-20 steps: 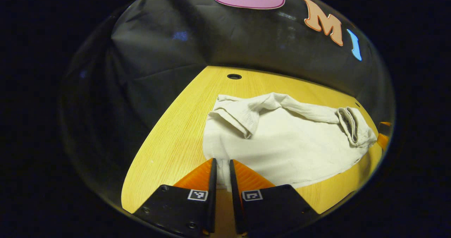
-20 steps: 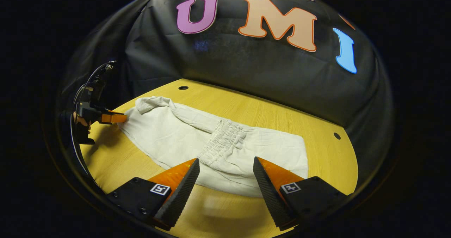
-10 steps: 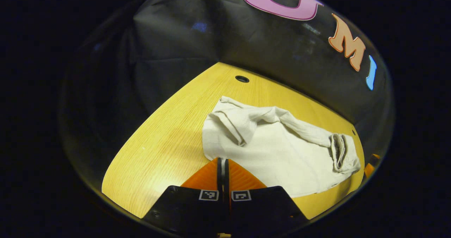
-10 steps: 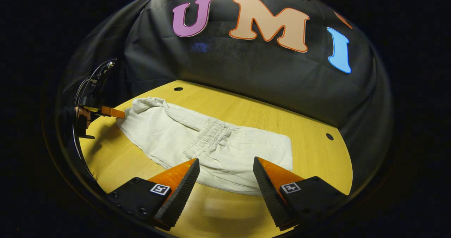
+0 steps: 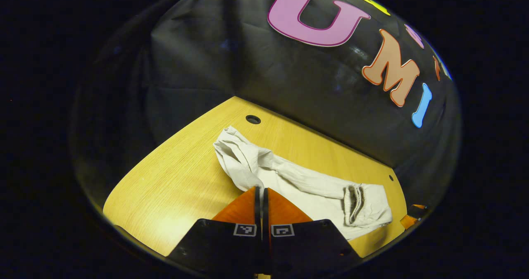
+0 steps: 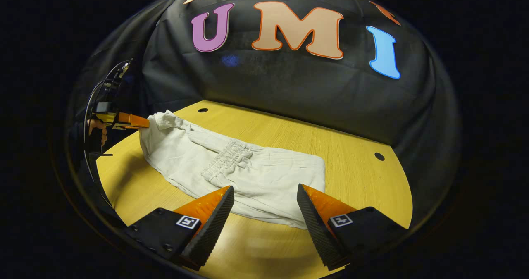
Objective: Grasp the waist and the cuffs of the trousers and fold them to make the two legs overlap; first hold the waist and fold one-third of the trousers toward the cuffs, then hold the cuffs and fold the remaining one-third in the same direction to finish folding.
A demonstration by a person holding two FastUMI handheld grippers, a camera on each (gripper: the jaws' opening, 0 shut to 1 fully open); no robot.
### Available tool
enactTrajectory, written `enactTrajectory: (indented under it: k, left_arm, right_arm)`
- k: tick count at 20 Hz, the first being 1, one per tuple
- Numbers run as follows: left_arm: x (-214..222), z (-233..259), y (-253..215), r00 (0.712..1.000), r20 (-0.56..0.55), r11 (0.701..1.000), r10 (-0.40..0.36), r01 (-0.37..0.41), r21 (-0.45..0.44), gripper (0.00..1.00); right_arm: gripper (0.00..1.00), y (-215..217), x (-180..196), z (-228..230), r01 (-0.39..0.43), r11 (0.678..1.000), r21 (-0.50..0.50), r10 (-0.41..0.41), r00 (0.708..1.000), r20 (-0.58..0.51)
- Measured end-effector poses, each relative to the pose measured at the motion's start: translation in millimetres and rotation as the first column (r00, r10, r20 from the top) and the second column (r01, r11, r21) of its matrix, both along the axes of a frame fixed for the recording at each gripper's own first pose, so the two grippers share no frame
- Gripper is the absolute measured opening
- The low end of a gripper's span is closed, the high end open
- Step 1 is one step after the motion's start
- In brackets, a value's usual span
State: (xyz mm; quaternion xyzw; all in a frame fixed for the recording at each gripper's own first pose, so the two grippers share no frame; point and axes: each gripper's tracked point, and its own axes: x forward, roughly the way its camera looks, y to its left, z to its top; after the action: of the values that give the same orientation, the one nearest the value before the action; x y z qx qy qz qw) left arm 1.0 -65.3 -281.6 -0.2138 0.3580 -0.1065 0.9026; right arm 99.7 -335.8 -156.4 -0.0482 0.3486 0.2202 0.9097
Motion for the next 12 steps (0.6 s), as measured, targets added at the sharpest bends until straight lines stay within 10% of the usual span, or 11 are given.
enactTrajectory:
  k: [12]
  left_arm:
    - [13.8,77.0,-104.1,0.991,0.113,0.992,-0.077,0.087,-0.086,0.00]
  right_arm:
    - [0.98,-72.3,1.9,6.6,0.066,0.997,0.038,-0.067,0.998,0.009]
